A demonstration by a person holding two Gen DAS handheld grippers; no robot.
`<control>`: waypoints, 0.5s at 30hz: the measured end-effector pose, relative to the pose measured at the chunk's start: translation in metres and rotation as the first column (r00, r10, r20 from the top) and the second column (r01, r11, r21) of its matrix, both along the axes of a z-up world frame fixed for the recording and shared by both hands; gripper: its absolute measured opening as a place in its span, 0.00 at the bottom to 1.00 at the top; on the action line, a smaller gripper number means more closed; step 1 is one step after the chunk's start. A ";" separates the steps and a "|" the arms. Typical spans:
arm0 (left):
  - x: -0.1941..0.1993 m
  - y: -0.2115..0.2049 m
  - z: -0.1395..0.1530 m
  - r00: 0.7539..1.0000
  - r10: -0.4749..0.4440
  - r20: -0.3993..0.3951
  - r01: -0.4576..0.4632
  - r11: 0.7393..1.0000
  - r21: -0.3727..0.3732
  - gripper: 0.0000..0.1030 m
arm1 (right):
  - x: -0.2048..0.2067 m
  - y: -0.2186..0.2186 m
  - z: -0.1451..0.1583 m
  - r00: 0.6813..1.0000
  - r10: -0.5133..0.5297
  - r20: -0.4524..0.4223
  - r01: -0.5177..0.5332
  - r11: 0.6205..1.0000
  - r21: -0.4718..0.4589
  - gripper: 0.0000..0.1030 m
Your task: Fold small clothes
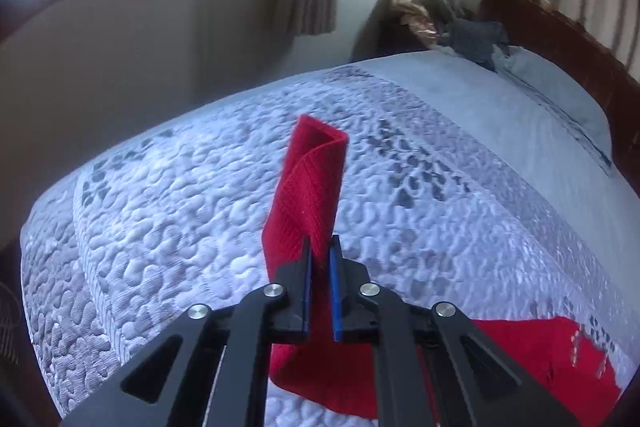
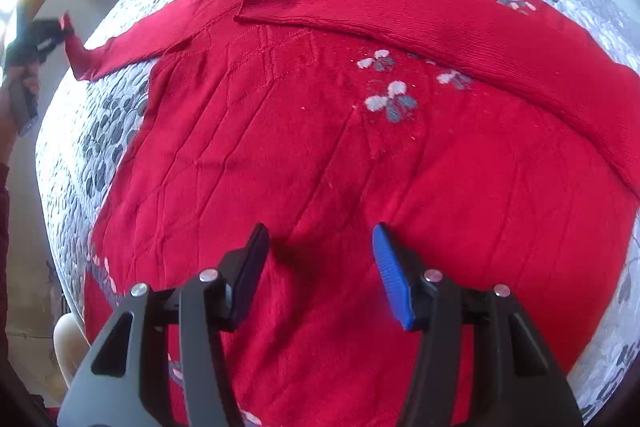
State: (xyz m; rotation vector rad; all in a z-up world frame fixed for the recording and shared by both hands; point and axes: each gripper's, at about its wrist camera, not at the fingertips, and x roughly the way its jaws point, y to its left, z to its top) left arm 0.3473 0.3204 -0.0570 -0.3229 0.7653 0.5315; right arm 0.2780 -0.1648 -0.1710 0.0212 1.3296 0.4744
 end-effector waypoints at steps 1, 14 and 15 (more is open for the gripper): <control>0.003 -0.013 0.003 1.000 -0.021 0.000 0.021 0.999 0.026 0.07 | -0.001 -0.003 0.000 1.000 -0.004 -0.001 0.004 1.000 0.004 0.53; 0.031 -0.220 -0.066 0.880 -0.459 -0.117 0.450 0.888 -0.100 0.11 | -0.004 -0.022 0.000 0.999 -0.037 -0.008 0.037 0.999 0.009 0.53; 0.032 -0.228 -0.077 0.863 -0.483 -0.150 0.467 0.875 -0.131 0.15 | -0.004 -0.023 0.000 0.999 -0.037 -0.008 0.037 0.999 0.006 0.53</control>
